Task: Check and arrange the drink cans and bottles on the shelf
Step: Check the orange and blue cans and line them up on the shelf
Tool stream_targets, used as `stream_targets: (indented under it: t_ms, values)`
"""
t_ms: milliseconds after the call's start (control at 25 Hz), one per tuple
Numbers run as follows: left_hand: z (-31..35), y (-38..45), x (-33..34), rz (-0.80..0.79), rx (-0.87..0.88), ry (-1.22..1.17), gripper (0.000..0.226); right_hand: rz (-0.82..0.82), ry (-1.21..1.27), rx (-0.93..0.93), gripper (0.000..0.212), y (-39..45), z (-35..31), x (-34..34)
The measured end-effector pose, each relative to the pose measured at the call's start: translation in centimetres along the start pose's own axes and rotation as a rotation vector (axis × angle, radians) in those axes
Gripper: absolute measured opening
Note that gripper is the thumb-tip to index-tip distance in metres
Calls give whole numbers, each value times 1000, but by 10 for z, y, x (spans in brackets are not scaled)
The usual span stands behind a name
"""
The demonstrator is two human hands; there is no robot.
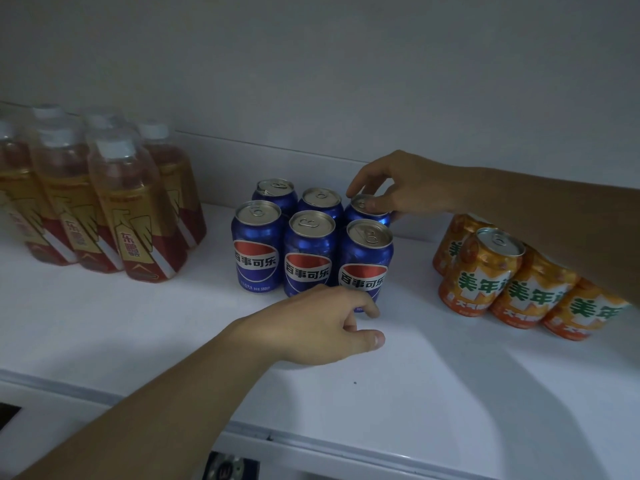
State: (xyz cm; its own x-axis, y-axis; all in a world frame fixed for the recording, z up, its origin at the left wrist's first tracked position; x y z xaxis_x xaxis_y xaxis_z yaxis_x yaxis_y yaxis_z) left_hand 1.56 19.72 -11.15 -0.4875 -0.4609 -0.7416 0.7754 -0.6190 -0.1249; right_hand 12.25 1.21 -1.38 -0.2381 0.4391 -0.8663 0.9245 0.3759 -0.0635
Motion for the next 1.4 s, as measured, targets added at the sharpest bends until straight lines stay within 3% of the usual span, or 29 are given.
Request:
stream_targets:
  t_ms: [480, 640, 800, 880, 1000, 1200, 1280, 1400]
  values:
    - [-2, 1, 2, -11, -9, -12, 42, 52, 16, 27, 27, 0, 1, 2]
    - [-4, 1, 0, -45, -14, -56, 25, 42, -61, 22, 28, -4, -1, 1]
    - [-7, 0, -2, -62, -15, -28, 23, 316, -245, -335, 29, -18, -33, 11]
    - [-10, -2, -6, -71, -22, -16, 26, 227, -277, -460, 35, -24, -54, 26]
    - [-13, -9, -12, -85, -31, -21, 27, 85, -414, -419, 40, -18, -60, 44]
    - [-15, -23, -17, -106, -32, -26, 23, 32, -193, -353, 38, -22, -68, 43]
    - [-13, -26, -21, -84, -45, -43, 21, 104, -58, -360, 40, -31, -76, 21]
    - [1, -23, -29, 104, -43, -457, 28, 291, 184, -375, 40, -54, -81, -38]
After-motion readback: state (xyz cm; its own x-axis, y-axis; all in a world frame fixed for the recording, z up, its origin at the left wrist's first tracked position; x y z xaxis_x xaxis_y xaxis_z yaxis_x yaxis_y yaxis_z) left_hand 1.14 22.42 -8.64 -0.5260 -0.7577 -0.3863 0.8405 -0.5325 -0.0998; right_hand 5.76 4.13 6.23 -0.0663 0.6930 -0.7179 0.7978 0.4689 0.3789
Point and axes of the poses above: each hand's wrist, its own y-axis towards the middle knuckle, its own x-axis out of the palm, z = x × y, the point moved 1 cm from there along y, towards the middle knuckle, and after that the axes turned 2 degrees about z, right-handed, at the moved point
